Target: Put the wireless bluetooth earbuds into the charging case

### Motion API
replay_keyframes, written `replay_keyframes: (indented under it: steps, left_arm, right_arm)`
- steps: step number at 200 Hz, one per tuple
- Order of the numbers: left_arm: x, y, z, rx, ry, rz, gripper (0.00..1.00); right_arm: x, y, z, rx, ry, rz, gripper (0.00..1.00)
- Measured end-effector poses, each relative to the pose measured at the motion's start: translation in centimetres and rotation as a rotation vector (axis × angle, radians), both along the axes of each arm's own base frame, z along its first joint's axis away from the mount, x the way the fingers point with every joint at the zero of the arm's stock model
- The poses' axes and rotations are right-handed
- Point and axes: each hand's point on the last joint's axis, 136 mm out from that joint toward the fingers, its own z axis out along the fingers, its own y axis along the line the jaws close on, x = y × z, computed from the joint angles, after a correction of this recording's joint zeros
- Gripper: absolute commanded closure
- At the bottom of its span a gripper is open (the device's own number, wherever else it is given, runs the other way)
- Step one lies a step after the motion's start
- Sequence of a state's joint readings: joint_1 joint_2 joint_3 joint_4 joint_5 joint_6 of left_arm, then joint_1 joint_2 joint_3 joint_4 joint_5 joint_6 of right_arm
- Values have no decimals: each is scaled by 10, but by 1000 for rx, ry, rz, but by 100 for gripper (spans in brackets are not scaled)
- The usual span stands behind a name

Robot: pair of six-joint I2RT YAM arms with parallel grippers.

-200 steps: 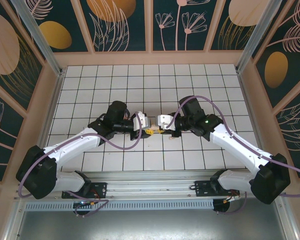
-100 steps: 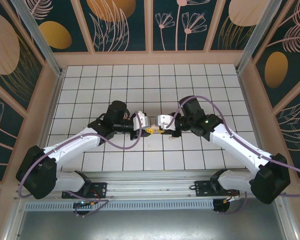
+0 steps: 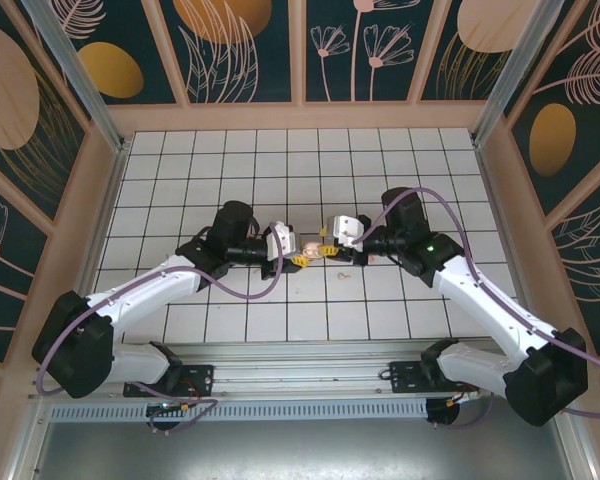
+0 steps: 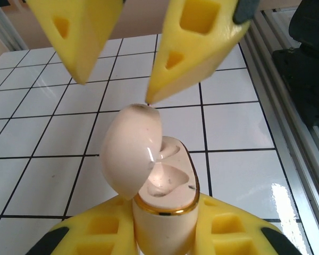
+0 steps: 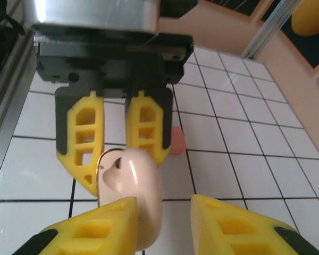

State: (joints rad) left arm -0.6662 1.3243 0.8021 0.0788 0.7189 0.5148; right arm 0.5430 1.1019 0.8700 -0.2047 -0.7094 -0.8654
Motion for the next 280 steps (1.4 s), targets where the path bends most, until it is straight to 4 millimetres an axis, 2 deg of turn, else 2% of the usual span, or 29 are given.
replay_keyframes:
  steps: [29,65,95,107,129,172,220,280]
  left_arm:
    - [-2,-1,0,-12,8,-7,79]
    - [-5,-3,0,-61,16,-16,79]
    - [-8,-4,-4,-106,39,-16,81]
    - [-9,-6,-3,-140,46,-22,81]
    - [-12,-8,-2,-218,74,-29,81]
    - [-16,-6,4,-321,84,-19,80]
    - [-17,-7,18,-368,62,-38,80]
    - [-17,-7,21,-379,68,-37,80]
  right_arm:
    - [7,-4,-1,34,20,-30,67]
    - [9,-4,-3,59,49,-46,61]
    - [0,-12,1,104,63,-31,53]
    - [-6,-16,7,132,67,-14,46]
    - [-13,-20,19,185,70,22,43]
    - [-19,-19,24,221,105,57,42]
    - [-13,-12,8,202,192,84,41]
    - [-17,0,6,197,230,141,41]
